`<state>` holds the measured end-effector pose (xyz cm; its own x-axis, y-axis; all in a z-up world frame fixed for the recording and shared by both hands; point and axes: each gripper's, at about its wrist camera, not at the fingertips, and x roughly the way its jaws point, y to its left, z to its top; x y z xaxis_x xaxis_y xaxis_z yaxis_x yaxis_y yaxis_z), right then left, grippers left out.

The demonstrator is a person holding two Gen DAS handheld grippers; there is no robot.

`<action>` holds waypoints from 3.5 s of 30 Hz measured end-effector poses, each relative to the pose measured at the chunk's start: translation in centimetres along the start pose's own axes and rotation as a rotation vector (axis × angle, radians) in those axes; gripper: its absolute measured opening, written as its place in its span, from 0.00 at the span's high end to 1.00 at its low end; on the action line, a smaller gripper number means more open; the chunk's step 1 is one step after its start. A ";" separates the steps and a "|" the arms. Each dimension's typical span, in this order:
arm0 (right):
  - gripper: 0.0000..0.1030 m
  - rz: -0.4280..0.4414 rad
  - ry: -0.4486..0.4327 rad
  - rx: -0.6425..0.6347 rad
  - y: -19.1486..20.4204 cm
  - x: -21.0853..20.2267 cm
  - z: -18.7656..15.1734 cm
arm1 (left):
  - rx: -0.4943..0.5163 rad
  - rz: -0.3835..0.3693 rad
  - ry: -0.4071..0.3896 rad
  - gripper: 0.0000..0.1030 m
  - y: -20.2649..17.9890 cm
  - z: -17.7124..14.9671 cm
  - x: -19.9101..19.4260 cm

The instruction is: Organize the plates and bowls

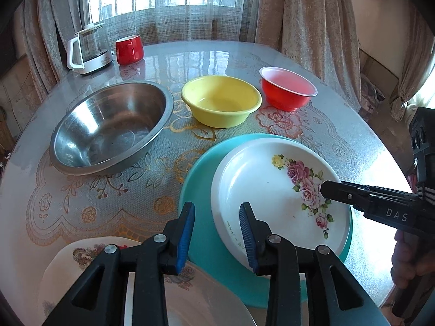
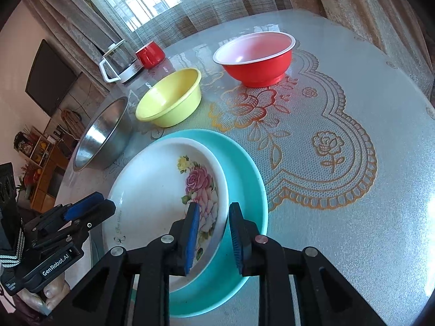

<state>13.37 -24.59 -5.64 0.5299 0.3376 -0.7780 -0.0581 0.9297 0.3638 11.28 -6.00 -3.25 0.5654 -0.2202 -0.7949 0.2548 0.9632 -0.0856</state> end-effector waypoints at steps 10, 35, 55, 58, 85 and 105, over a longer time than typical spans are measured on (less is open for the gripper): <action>0.72 -0.032 -0.043 -0.002 0.8 -0.6 -0.3 | -0.070 0.032 -0.049 0.58 2.0 -0.3 -2.4; 0.86 -0.112 -0.050 -0.005 1.3 0.1 -1.4 | -0.065 0.041 -0.068 0.56 2.1 -1.6 -4.2; 0.65 -0.139 -0.124 -0.001 1.6 -1.5 -1.2 | -0.132 0.110 -0.116 0.35 5.3 -2.5 -5.3; 0.64 -0.101 -0.163 -0.009 1.9 -2.6 -1.3 | -0.148 0.124 -0.136 0.32 6.3 -2.7 -5.9; 0.61 0.472 0.160 -0.213 10.9 -0.4 -7.3 | -0.333 0.079 -0.147 0.42 17.5 -9.2 -10.2; 0.67 0.412 0.119 -0.129 10.9 1.8 -9.0 | -0.253 -0.034 -0.080 0.55 17.0 -11.1 -7.4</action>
<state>6.02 -12.48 -7.67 0.3398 0.6910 -0.6380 -0.3531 0.7224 0.5945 2.70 13.72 -5.46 0.6226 -0.2549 -0.7398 0.0763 0.9607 -0.2668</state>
